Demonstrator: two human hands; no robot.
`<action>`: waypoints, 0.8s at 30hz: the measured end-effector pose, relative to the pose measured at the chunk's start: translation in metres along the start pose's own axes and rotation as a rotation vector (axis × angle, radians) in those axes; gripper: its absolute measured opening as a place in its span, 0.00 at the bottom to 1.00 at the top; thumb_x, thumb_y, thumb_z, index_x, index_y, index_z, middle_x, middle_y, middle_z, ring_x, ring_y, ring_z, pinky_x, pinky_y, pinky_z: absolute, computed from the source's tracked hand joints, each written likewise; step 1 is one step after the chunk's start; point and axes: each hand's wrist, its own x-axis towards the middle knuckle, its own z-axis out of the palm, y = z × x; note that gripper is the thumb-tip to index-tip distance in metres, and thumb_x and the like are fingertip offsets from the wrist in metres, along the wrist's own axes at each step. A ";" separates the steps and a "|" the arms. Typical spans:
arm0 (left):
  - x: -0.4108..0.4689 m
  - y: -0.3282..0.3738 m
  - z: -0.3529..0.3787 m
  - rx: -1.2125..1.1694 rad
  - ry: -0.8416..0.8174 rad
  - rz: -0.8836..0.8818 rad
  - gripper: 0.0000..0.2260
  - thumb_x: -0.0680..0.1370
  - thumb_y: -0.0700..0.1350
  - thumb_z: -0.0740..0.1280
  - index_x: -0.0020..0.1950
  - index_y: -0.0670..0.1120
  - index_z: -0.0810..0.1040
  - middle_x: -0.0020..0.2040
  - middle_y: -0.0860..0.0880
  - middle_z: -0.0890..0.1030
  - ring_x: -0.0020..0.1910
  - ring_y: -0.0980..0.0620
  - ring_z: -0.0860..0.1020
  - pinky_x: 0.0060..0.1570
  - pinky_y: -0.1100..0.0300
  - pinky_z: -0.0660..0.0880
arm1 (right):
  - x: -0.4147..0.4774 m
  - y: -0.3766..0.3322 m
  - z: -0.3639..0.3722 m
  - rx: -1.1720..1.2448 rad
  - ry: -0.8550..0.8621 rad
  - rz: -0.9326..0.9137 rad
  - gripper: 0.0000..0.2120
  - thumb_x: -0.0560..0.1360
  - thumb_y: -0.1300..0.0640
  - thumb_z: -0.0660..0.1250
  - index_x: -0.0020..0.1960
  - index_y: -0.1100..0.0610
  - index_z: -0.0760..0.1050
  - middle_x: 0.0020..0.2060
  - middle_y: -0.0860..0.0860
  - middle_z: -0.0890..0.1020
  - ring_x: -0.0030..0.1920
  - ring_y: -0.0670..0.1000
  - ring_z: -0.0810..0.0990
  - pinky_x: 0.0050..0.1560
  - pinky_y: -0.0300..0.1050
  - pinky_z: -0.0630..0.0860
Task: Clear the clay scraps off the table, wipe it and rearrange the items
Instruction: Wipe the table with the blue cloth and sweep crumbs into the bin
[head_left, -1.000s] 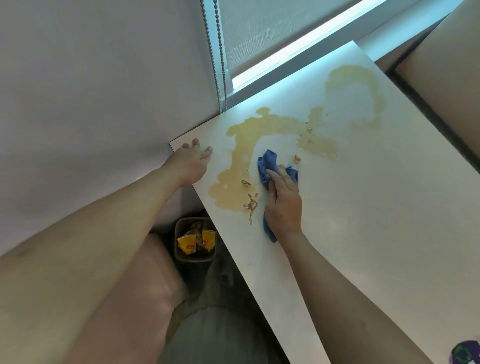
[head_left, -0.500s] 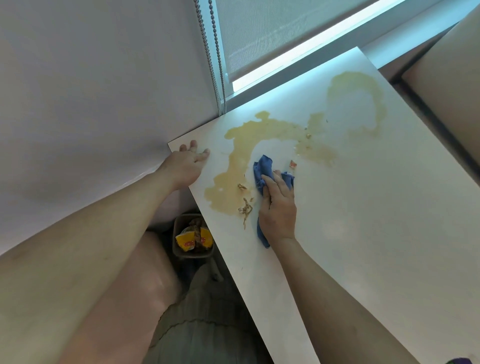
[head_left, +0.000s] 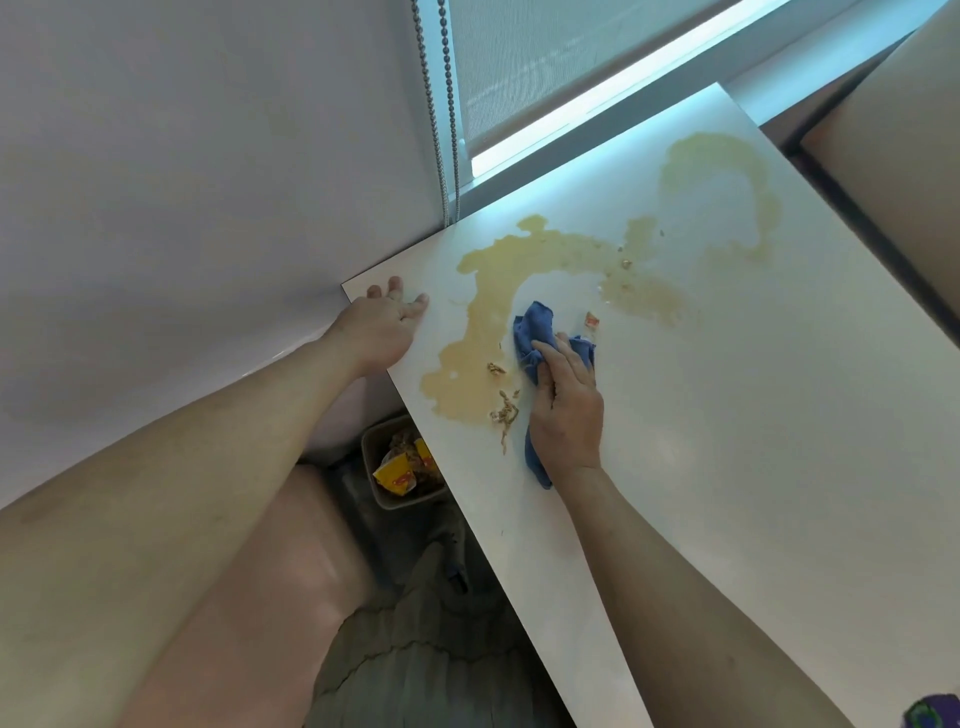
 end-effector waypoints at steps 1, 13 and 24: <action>0.000 0.000 -0.001 0.007 -0.005 0.006 0.22 0.88 0.53 0.46 0.82 0.62 0.59 0.85 0.50 0.46 0.84 0.44 0.46 0.80 0.51 0.48 | 0.000 -0.003 0.003 -0.002 -0.011 -0.010 0.14 0.83 0.60 0.60 0.65 0.56 0.80 0.65 0.51 0.81 0.69 0.56 0.76 0.66 0.58 0.75; -0.002 0.002 -0.025 0.174 -0.028 0.071 0.24 0.87 0.41 0.49 0.82 0.56 0.61 0.84 0.43 0.55 0.79 0.40 0.62 0.73 0.55 0.61 | -0.039 -0.069 0.081 0.047 -0.229 -0.080 0.14 0.82 0.63 0.63 0.65 0.58 0.80 0.67 0.54 0.80 0.72 0.56 0.73 0.72 0.53 0.71; 0.007 -0.006 -0.038 0.310 -0.096 0.140 0.25 0.86 0.38 0.50 0.84 0.48 0.57 0.82 0.38 0.58 0.79 0.40 0.62 0.75 0.50 0.63 | -0.051 -0.101 0.064 0.125 -0.184 -0.178 0.14 0.81 0.68 0.64 0.64 0.59 0.81 0.64 0.53 0.82 0.66 0.49 0.78 0.69 0.38 0.70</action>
